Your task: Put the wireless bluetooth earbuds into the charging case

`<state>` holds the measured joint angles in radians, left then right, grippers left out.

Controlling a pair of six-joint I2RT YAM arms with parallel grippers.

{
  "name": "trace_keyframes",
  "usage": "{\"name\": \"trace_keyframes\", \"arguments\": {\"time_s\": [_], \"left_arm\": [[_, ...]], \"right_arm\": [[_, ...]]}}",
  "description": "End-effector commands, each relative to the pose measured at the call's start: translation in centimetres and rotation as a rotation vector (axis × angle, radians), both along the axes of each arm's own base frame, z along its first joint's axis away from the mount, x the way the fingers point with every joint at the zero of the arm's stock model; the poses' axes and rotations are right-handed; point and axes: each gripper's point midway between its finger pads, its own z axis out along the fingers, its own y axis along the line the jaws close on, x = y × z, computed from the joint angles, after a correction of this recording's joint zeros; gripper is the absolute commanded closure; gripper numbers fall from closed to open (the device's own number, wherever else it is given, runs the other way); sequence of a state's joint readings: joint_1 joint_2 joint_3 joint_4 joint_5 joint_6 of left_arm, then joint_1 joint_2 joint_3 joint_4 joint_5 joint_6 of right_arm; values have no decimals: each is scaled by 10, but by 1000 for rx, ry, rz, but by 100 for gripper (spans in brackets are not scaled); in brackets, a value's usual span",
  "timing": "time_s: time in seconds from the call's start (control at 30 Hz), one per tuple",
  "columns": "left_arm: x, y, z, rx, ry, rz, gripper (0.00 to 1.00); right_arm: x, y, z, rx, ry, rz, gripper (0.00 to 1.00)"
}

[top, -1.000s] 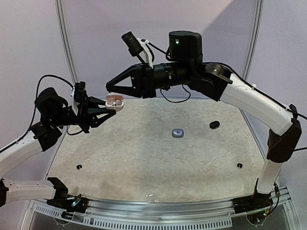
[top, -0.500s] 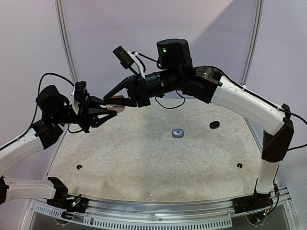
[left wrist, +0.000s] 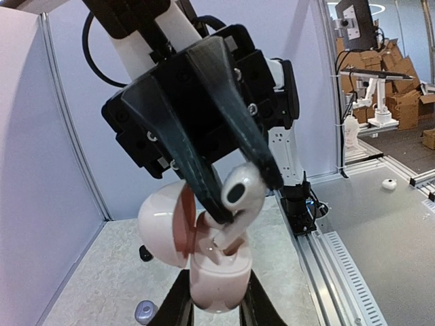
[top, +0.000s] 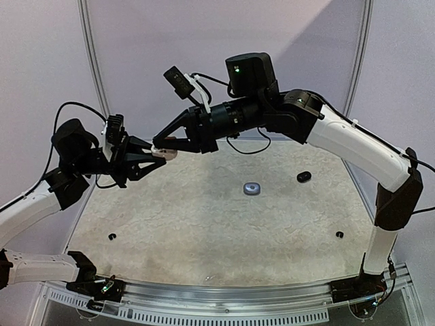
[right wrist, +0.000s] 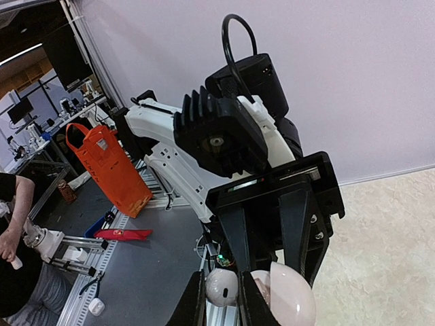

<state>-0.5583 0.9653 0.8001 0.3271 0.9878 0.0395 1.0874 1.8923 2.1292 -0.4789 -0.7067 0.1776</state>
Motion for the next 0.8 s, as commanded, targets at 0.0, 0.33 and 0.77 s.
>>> {"name": "trace_keyframes", "arguments": {"time_s": [0.0, 0.33, 0.77], "left_arm": [[-8, -2, 14, -15, -48, -26, 100], [-8, -1, 12, -6, -86, -17, 100], [-13, -3, 11, 7, -174, -32, 100]], "right_arm": [[1, -4, -7, -45, -5, -25, 100], [1, -8, -26, -113, 54, 1, 100], [10, -5, -51, -192, 60, -39, 100]]}}
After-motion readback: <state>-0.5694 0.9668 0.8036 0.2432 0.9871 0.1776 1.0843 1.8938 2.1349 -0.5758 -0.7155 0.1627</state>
